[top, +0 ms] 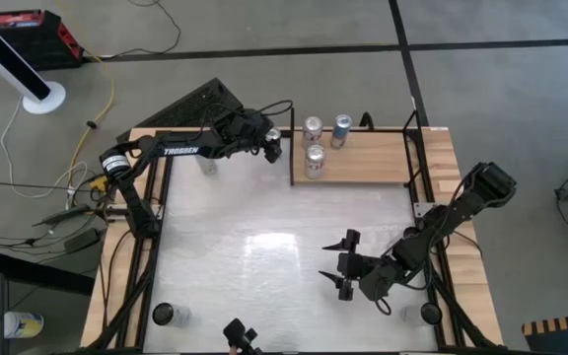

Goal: Place canned beverage on shelf
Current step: Put the blue can on the shelf

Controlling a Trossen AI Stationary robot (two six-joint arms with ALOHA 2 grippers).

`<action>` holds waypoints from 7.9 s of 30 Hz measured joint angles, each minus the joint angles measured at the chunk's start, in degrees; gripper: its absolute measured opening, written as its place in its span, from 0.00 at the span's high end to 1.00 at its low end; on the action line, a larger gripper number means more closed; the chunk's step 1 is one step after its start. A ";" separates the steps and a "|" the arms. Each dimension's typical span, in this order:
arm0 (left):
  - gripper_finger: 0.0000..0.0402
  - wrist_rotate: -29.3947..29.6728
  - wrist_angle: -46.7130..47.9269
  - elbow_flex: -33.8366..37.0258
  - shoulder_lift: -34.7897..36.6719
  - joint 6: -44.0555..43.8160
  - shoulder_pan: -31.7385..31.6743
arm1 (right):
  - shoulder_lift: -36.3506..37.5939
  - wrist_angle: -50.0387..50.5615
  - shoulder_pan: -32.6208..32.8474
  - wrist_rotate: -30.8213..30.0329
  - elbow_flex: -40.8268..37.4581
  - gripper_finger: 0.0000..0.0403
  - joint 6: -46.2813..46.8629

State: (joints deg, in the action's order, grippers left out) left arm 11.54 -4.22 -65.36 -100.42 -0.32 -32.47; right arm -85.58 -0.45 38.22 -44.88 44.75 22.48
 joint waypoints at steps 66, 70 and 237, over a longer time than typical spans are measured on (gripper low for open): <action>0.40 -9.83 -6.11 11.26 8.41 0.28 44.72 | 0.02 -1.75 0.00 0.50 -0.02 0.19 1.49; 0.40 -9.80 -5.96 11.26 8.41 2.79 45.48 | 0.02 -1.75 0.00 0.51 -0.02 0.19 1.51; 0.45 -11.02 17.74 -40.27 -11.31 6.28 26.17 | 32.23 20.94 2.66 -13.91 -0.01 0.19 -5.32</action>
State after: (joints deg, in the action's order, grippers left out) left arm 0.52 13.52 -105.63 -111.73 5.96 -6.31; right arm -53.35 20.49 40.88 -58.79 44.74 17.16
